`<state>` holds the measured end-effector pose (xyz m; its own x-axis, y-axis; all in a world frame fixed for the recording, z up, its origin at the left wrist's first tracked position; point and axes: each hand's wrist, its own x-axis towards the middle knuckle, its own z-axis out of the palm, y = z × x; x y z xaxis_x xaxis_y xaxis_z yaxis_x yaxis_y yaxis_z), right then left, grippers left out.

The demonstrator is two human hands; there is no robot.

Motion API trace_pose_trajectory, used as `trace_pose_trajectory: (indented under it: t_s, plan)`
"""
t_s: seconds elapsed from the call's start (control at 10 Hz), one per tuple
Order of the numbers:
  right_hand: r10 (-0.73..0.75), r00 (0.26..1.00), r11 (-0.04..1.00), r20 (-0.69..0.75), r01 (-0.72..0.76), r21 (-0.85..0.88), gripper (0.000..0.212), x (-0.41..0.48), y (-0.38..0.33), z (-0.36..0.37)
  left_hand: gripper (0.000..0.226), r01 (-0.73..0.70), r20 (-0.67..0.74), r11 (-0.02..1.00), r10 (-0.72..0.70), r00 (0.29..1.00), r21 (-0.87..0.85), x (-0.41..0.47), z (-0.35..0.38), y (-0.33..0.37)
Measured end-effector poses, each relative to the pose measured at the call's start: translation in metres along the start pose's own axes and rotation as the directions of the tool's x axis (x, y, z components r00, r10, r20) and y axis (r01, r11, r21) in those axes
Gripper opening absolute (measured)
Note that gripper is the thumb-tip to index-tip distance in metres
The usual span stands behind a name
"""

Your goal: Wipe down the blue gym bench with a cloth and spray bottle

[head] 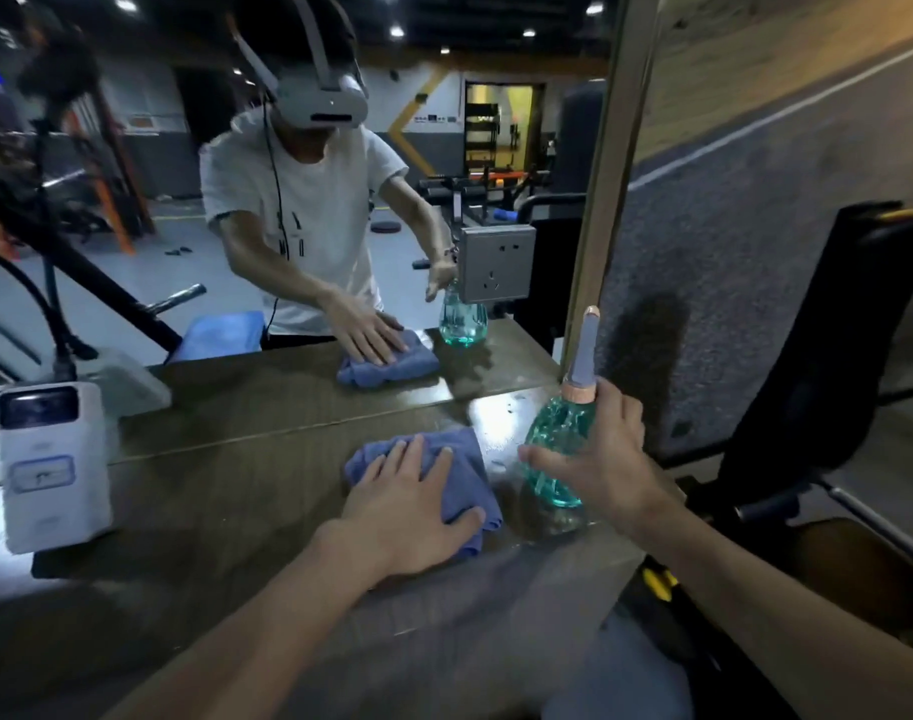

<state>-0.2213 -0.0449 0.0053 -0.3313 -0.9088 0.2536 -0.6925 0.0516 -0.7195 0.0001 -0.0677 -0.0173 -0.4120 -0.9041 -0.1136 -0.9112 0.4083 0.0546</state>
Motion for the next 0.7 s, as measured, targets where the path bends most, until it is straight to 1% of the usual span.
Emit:
trace_pose_trajectory:
  t_s: [0.1,0.2,0.3,0.4,0.5,0.6,0.7]
  plan:
    - [0.006,1.0,1.0,0.0,-0.006,0.003,0.103,-0.006,0.015,0.007,0.081,0.036,-0.052,0.998,-0.039,0.998,-0.056,0.001,0.007,0.015]
    - [0.005,1.0,0.992,0.023,-0.008,0.126,0.088,0.001,0.021,0.003,0.077,0.06,-0.081,0.995,-0.066,0.995,-0.078,0.01,0.009,0.028]
    - [-0.021,0.998,0.989,0.052,0.013,0.149,0.083,0.006,0.025,0.0,0.082,0.071,-0.081,0.997,-0.074,0.994,-0.04,0.012,0.01,0.031]
    - [-0.012,0.998,0.989,0.057,0.004,0.149,0.085,0.006,0.024,-0.004,0.087,0.04,-0.047,0.999,-0.04,0.998,-0.007,0.008,0.005,0.025]
    - [-0.012,0.993,0.988,0.115,-0.005,0.152,0.087,0.005,0.027,-0.009,0.081,0.039,0.01,0.996,-0.038,0.999,-0.086,0.007,-0.004,0.023]
    - [-0.007,0.984,0.992,0.178,-0.015,0.122,0.095,0.002,0.023,-0.028,0.065,0.034,-0.065,0.975,-0.049,0.997,-0.219,0.004,-0.012,0.028]
    - [-0.016,0.994,0.995,0.112,0.005,0.1,0.074,0.0,0.015,-0.058,0.039,-0.053,-0.298,0.912,-0.077,0.951,-0.407,0.0,-0.036,0.038]
